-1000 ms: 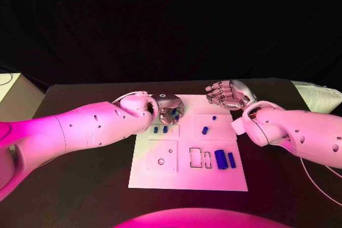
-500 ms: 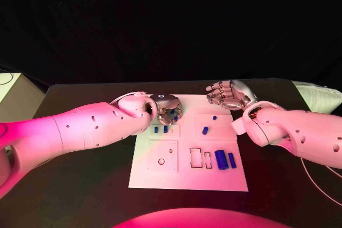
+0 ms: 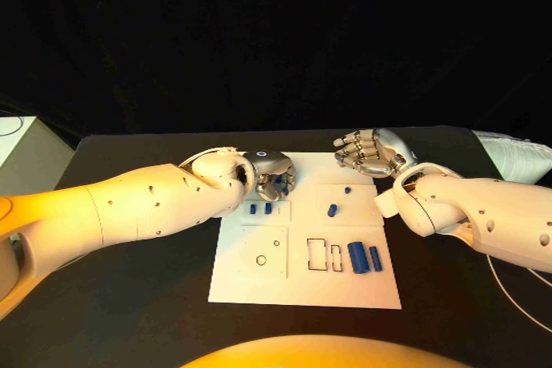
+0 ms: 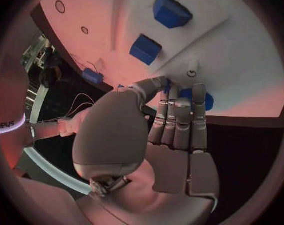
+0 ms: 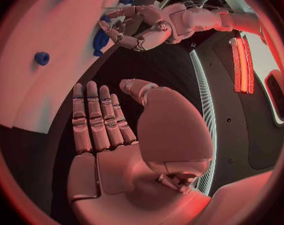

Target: Assemble the parts on the task board

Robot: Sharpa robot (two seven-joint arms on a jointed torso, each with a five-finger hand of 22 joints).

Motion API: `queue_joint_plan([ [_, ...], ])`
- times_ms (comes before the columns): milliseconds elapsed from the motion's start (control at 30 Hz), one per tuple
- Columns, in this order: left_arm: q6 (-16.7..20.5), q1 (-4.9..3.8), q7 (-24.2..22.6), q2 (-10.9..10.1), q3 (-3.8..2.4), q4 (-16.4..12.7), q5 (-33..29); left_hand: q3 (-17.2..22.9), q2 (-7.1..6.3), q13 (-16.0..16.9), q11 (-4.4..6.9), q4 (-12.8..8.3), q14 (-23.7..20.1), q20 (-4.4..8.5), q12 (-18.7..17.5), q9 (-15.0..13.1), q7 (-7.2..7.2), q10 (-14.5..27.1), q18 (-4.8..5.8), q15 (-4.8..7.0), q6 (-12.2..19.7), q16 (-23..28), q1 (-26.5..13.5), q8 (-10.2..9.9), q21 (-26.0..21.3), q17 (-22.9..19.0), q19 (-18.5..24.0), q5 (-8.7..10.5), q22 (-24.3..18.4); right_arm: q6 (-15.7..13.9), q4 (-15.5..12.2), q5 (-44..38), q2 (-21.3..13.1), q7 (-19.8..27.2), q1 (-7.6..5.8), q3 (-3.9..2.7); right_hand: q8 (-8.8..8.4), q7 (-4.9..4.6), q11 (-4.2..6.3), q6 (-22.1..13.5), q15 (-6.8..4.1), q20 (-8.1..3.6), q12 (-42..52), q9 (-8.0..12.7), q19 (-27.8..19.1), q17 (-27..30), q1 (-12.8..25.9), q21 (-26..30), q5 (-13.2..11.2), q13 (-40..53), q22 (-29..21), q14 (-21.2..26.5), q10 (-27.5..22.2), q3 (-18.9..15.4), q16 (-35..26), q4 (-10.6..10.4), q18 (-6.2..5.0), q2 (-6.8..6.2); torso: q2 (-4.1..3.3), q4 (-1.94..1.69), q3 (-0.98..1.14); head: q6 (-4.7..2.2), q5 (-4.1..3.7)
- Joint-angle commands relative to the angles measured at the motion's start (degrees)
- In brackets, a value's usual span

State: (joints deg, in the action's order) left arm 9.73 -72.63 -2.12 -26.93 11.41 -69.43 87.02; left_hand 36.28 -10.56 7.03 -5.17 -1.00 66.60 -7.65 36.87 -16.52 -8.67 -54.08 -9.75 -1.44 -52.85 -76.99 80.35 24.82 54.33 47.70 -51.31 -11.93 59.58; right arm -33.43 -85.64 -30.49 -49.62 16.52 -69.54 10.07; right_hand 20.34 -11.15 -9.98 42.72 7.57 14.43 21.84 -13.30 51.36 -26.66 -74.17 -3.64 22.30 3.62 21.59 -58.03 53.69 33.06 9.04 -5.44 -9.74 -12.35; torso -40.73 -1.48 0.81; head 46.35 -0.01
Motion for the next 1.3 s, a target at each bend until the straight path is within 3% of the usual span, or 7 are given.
queue_joint_plan([
  [33,0.2,0.22,-0.6,-0.2,0.16,-0.3,-0.1,0.0,0.97,-0.2,0.22,-0.6,0.7,0.45,-0.9,-0.3,0.07,-1.1,-0.84,0.16,-0.7,-0.3,0.2,-0.4,0.4,0.4,-0.1,0.10,0.1,-0.2,0.0,0.1,0.0,0.7,-0.02,-0.04,-0.22,-2.63,-0.10,0.5,0.16,-0.09,-0.3,0.1,-0.4,0.1,0.6,0.1,-0.3,0.0,0.0,-0.3,0.5,0.4,-0.2,0.1,-0.72,0.10,-0.01,0.02,0.01,-0.04,0.03],
  [267,0.9,0.24,-0.7,-1.8,-0.06,-2.3,-1.4,-0.3,1.14,-0.3,0.38,-0.9,1.9,0.61,-2.1,-0.6,0.16,-2.4,-0.83,0.32,-1.5,-0.9,0.0,-0.8,0.7,1.4,-0.4,0.13,0.3,-0.1,0.0,0.1,-0.1,0.7,-0.02,-0.04,-0.22,-2.63,-0.10,0.5,0.16,-0.09,-0.3,0.1,-0.4,0.1,0.6,0.1,-0.3,0.0,0.0,-0.3,0.5,0.4,-0.2,0.1,-0.72,0.10,-0.01,0.03,-0.02,-0.14,-0.05],
  [600,0.1,0.23,0.5,-5.6,-3.58,-6.9,-3.5,-0.5,1.03,-0.4,0.39,-0.9,2.0,0.61,-2.6,-0.7,0.19,-2.7,-0.80,0.30,-1.7,-1.0,-0.4,-1.0,0.7,1.4,-0.4,0.17,0.2,-0.1,0.0,0.1,-0.2,0.7,-0.01,-0.03,-0.22,-2.63,-0.10,0.5,0.16,-0.09,-0.3,0.1,-0.4,0.1,0.6,0.1,-0.3,0.0,0.0,-0.3,0.5,0.4,-0.2,0.1,-0.72,0.10,0.04,-0.03,0.06,-0.21,0.00],
  [767,-0.5,0.23,1.1,-7.8,-4.63,-8.5,-4.3,-0.8,0.88,-0.4,0.40,-0.7,2.1,0.59,-3.1,-0.8,0.22,-3.0,-0.77,0.29,-1.9,-1.1,-0.8,-1.2,0.6,1.5,-0.5,0.18,0.2,-0.1,0.0,0.1,-0.3,0.7,-0.01,-0.03,-0.27,-2.64,-0.10,0.6,0.17,-0.07,-0.4,0.1,-0.5,0.2,0.7,0.1,-0.3,0.0,-0.2,-0.3,0.5,0.4,-0.3,0.2,-0.73,0.11,-0.01,-0.01,0.03,-0.29,-0.08],
  [967,-1.0,0.24,1.6,-9.6,-5.01,-9.2,-4.3,-0.8,0.84,-0.4,0.43,-0.7,2.1,0.58,-3.3,-0.8,0.26,-3.1,-0.77,0.30,-2.0,-1.1,-0.8,-1.3,0.6,1.4,-0.4,0.18,0.1,-0.1,0.0,0.1,-0.4,0.7,0.00,-0.03,-0.27,-2.64,-0.10,0.6,0.17,-0.07,-0.4,0.1,-0.5,0.2,0.7,0.1,-0.3,0.0,-0.2,-0.3,0.5,0.4,-0.3,0.2,-0.73,0.11,-0.03,-0.05,-0.03,-0.16,-0.09],
  [1300,-1.4,0.28,2.4,-11.1,-5.01,-8.5,-3.3,-0.9,0.71,-0.4,0.46,-0.7,2.0,0.58,-3.4,-0.8,0.30,-3.3,-0.79,0.32,-2.1,-1.0,-0.9,-1.4,0.4,1.2,-0.4,0.18,0.1,0.0,0.1,0.1,-0.4,0.6,0.03,-0.03,-0.27,-2.64,-0.10,0.6,0.17,-0.07,-0.4,0.1,-0.5,0.2,0.7,0.1,-0.3,0.0,-0.2,-0.3,0.5,0.4,-0.3,0.2,-0.73,0.11,0.00,-0.02,-0.05,0.10,0.09],
])
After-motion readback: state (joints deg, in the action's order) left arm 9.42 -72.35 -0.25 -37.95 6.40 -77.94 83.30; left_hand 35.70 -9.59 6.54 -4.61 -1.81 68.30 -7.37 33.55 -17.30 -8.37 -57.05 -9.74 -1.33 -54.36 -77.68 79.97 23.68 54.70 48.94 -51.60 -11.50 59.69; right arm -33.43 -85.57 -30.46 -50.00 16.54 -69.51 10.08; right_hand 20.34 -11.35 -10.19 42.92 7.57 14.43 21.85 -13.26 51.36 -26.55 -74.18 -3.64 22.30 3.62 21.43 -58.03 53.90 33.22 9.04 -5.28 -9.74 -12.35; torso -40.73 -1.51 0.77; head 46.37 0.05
